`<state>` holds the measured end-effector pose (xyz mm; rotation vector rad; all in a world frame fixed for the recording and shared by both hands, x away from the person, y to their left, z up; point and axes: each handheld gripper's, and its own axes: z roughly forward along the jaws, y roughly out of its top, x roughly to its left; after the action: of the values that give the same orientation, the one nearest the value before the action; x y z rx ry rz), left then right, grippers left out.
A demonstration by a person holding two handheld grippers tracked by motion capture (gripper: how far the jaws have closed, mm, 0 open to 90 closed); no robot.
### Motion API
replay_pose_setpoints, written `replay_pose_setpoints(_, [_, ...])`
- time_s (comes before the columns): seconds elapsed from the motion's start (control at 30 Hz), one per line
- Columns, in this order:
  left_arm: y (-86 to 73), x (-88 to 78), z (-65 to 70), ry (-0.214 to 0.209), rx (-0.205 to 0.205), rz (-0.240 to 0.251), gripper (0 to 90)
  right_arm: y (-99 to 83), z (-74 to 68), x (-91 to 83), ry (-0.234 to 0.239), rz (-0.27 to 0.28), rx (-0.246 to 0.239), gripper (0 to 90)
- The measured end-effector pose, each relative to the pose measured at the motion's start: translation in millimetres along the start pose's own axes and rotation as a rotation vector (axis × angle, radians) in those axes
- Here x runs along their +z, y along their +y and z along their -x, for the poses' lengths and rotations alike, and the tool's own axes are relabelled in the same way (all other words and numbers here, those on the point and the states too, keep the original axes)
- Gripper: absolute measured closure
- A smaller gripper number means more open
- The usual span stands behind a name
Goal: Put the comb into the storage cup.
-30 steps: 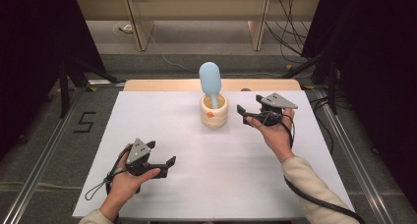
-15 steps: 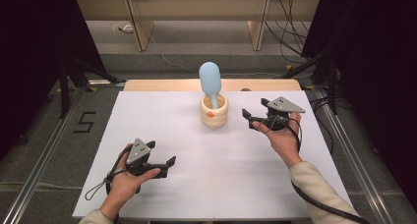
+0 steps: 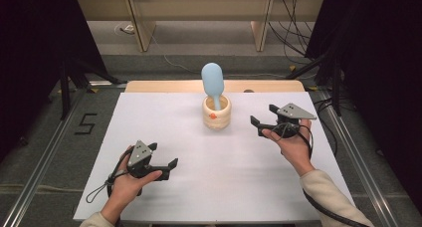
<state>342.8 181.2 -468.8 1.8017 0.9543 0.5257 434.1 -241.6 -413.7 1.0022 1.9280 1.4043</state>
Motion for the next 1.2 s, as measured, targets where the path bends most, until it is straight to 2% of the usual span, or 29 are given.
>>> replay_pose_setpoints(0.6, [-0.1,-0.2,-0.3,0.002,0.000,-0.001,6.7,-15.7,6.1,-20.5,0.045,-0.038,-0.019,16.9])
replay_pose_setpoints(1.2, [-0.2,-0.4,-0.6,0.004,0.000,-0.003,6.7,-28.3,3.3,-41.2,0.079,-0.061,-0.026,16.9])
